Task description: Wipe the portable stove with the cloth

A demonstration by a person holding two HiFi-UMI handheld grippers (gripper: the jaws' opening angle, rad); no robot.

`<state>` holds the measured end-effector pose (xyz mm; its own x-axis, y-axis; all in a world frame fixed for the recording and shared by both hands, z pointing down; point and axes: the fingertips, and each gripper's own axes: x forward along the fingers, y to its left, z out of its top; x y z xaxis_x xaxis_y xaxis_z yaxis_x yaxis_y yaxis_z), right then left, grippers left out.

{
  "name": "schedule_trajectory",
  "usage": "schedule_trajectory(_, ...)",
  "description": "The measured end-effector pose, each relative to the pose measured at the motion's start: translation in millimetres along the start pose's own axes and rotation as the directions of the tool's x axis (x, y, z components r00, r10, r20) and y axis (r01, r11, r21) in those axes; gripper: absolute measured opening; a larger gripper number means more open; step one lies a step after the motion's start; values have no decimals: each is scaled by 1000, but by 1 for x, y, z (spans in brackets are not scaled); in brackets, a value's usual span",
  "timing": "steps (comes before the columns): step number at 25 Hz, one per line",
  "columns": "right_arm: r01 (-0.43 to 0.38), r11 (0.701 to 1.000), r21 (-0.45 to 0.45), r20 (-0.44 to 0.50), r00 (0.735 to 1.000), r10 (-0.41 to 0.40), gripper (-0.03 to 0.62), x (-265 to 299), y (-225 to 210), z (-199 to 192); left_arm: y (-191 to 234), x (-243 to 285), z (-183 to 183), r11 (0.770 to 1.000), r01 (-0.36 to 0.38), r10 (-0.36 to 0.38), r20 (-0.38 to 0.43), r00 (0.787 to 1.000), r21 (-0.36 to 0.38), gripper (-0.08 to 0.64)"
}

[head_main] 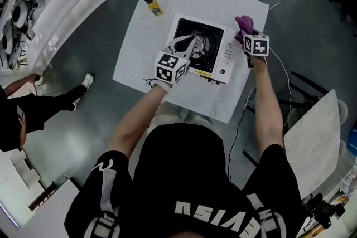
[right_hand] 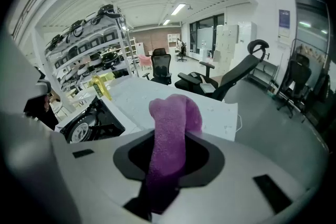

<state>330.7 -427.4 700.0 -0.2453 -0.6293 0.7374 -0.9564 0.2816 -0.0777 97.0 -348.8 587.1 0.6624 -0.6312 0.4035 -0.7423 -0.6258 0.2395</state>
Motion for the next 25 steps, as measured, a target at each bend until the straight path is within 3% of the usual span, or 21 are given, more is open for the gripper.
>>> schedule_trajectory(6,-2,1000,16,104,995,1,100,-44,29,14,-4,-28,12,1000,19,-19,30,999,21,9)
schedule_trajectory(14,-8,999,33,259,966,0,98,-135,116,15,5,-114,11,999,28,-31,97,995,37,9)
schedule_trajectory(25,40,997,63,370,927,-60,98,-250,243,-48,-8,-255,-25,997,45,-55,164,985,63,9)
